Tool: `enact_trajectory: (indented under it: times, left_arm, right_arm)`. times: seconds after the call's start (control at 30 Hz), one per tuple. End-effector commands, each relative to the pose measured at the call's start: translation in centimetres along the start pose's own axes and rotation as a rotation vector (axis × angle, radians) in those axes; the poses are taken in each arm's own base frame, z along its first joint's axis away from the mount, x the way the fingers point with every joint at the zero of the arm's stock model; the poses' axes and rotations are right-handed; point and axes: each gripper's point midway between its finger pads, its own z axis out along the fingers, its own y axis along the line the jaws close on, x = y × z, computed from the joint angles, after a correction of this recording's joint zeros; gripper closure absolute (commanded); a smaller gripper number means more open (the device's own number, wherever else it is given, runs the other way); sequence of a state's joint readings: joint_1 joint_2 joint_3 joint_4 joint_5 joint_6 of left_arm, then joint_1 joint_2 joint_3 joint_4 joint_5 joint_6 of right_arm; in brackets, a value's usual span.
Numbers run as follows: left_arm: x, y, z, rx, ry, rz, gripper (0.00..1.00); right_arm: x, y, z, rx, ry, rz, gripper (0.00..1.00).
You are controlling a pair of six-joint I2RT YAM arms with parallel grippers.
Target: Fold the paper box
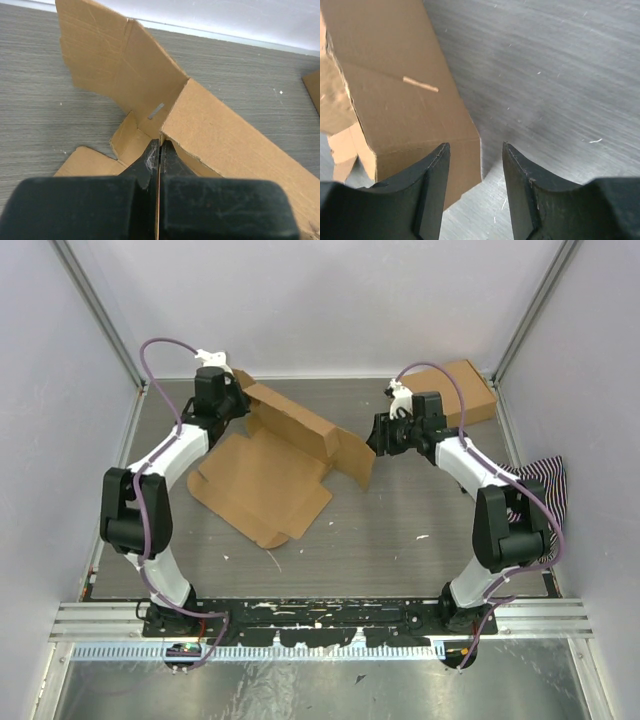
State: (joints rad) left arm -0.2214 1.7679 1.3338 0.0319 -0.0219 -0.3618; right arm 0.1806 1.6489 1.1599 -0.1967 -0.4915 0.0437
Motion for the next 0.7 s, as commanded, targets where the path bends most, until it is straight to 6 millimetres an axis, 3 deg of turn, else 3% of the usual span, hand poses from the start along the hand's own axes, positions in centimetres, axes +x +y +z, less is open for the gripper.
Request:
enact_trajectory:
  times: [0.0,0.23,0.4,0.67]
  left_arm:
    - [2.2,1.8,1.2,-0.053,0.045,0.030,1.00]
    - [3.4,2.5,1.6,-0.071,0.066,0.044,1.00]
    - [3.6,2.6,1.8,-0.074,0.077,0.043,1.00]
    - [4.1,2.6,2.1,-0.084,0.117,0.033,1.00]
  right_arm:
    - [-1.1,2.7,-1.6,-0.091,-0.049,-0.083,0.48]
    - [0.1,4.2,-2.8,-0.124,-0.074,-0.135,0.47]
    - [0.2,6.5,-3.5,-0.212,-0.126,-0.244,0.45]
    - [0.5,9.0,-2.1,-0.300,-0.133,-0.356,0.43]
